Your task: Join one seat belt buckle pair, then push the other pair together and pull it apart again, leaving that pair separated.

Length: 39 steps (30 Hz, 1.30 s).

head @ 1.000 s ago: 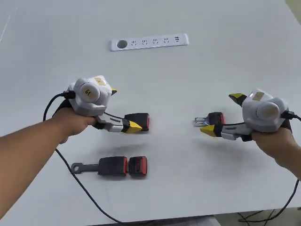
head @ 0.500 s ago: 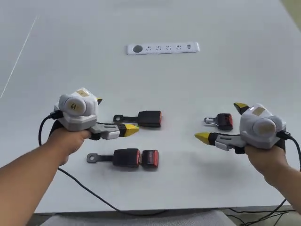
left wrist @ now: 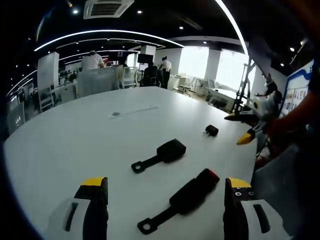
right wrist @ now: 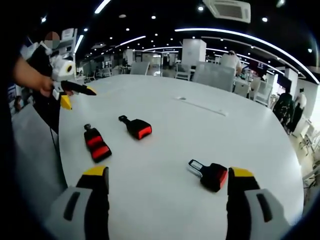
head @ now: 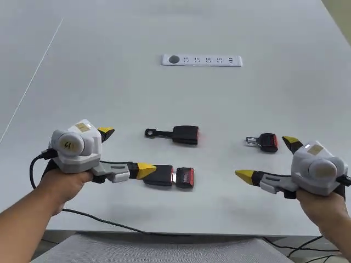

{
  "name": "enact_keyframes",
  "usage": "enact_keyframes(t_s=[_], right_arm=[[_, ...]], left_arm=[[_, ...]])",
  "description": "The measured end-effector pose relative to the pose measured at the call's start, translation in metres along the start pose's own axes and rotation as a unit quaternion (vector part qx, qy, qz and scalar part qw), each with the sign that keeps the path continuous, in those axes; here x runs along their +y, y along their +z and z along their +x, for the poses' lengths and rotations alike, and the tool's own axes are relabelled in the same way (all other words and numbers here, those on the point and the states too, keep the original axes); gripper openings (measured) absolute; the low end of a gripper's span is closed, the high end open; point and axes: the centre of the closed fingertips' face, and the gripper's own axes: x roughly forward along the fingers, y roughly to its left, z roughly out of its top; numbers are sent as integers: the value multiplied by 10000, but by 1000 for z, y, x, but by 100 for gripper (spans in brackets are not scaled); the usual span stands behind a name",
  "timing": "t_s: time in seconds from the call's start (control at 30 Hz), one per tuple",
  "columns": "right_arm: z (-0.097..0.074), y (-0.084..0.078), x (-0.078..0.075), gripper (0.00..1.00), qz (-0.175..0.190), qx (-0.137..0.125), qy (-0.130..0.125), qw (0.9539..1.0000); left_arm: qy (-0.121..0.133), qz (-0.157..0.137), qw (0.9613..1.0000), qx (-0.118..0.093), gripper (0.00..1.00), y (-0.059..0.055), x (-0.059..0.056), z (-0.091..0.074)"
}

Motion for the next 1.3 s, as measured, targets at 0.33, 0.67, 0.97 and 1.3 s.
enact_keyframes(t_s=[0.33, 0.67, 0.97, 1.3], right_arm=[[-26, -10, 13, 100, 227, -137, -153, 9995], [-38, -13, 14, 100, 499, -211, -386, 9978], [-43, -20, 18, 100, 561, -130, -442, 9974], [-43, -21, 22, 100, 580, -93, -452, 9973]], left_arm=[[85, 58, 9999, -40, 100, -15, -2, -33], [155, 3, 9999, -75, 100, -17, 3, -43], [129, -17, 9999, -86, 100, -17, 5, -43], [92, -57, 9999, -23, 98, -26, 3, -40]])
